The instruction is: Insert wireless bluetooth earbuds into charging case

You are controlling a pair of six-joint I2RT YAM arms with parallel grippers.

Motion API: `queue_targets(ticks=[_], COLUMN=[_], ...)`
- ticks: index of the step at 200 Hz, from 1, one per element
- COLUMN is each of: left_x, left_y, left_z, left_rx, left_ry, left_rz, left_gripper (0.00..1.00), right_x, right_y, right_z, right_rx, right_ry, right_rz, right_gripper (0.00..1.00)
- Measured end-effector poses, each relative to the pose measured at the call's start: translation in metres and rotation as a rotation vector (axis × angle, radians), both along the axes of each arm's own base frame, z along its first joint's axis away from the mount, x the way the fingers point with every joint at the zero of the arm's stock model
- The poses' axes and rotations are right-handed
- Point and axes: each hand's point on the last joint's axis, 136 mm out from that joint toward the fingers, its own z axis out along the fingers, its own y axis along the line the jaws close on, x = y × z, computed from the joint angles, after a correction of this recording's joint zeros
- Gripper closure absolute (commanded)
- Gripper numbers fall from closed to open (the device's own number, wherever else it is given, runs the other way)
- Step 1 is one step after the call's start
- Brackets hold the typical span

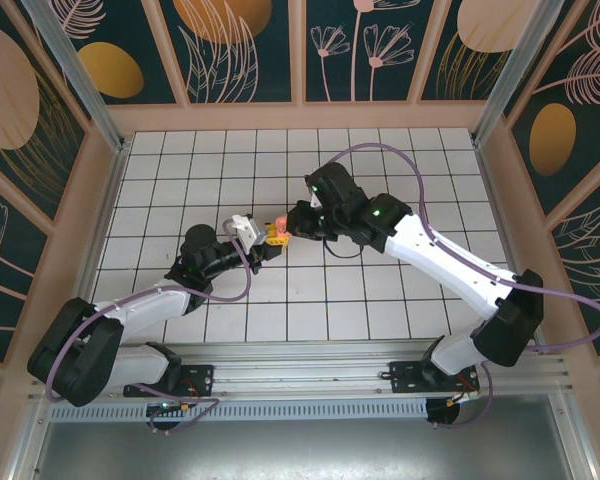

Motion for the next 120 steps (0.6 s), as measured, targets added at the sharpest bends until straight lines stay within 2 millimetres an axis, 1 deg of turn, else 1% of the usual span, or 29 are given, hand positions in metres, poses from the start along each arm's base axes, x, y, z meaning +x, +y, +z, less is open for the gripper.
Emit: queue_targets(ticks=[27,74,120], left_x=[0.000,0.000,-0.003], left_y=[0.002,0.002,0.000], left_z=[-0.004,-0.006,-0.011], left_rx=[0.002,-0.004,-0.004], left_ry=[0.016,0.037,0.065], left_rz=[0.004,0.006,-0.015], left_gripper=[1.00,1.00,1.00], right_x=[-0.001,-0.001,-0.002], right_y=[0.003,0.008,0.004], right_z=[-0.005,-0.005,-0.012], right_rx=[0.015,0.046,0.046], right_ry=[0.008,0.022,0.047], right_rz=[0.005,0.002,-0.018], right_gripper=[0.89,0.89,0.88])
